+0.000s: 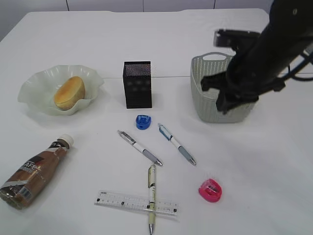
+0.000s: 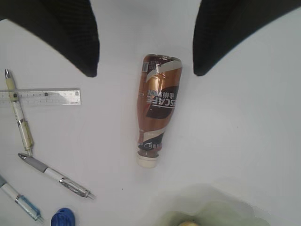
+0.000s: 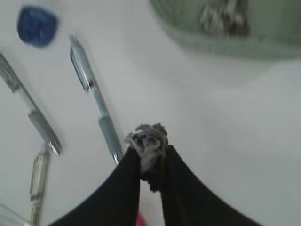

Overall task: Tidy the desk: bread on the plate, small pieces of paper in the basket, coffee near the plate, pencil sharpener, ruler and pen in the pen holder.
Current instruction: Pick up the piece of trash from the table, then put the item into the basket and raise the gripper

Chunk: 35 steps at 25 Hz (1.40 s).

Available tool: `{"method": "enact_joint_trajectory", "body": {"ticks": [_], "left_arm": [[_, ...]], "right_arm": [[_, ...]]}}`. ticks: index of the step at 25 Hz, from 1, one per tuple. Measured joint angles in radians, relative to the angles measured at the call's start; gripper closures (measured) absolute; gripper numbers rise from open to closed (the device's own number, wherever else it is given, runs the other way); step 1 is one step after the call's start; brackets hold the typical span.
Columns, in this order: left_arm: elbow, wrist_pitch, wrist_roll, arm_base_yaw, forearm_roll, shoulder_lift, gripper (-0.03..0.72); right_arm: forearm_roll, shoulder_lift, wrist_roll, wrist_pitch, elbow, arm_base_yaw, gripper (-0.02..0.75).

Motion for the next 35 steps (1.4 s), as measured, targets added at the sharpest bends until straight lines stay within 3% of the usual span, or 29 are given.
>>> {"method": "enact_joint_trajectory", "body": {"ticks": [7, 15, 18, 21, 23, 35], "left_arm": [[0.000, 0.000, 0.000, 0.000, -0.002, 0.000, 0.230], [0.000, 0.012, 0.000, 0.000, -0.007, 0.000, 0.231], [0.000, 0.018, 0.000, 0.000, -0.019, 0.000, 0.231], [0.000, 0.020, 0.000, 0.000, -0.050, 0.000, 0.231], [0.000, 0.020, 0.000, 0.000, -0.060, 0.000, 0.231], [0.000, 0.020, 0.000, 0.000, -0.064, 0.000, 0.239]], "right_arm": [[-0.170, 0.117, 0.109, 0.017, -0.294, -0.016, 0.636], [-0.200, 0.285, 0.131, 0.035, -0.489, -0.061, 0.612], [-0.200, 0.319, 0.136, 0.034, -0.496, -0.084, 0.503], [-0.203, 0.331, 0.138, 0.034, -0.498, -0.096, 0.325], [-0.205, 0.331, 0.138, 0.034, -0.498, -0.098, 0.252], [-0.181, 0.331, 0.130, 0.056, -0.500, -0.098, 0.151]]}}
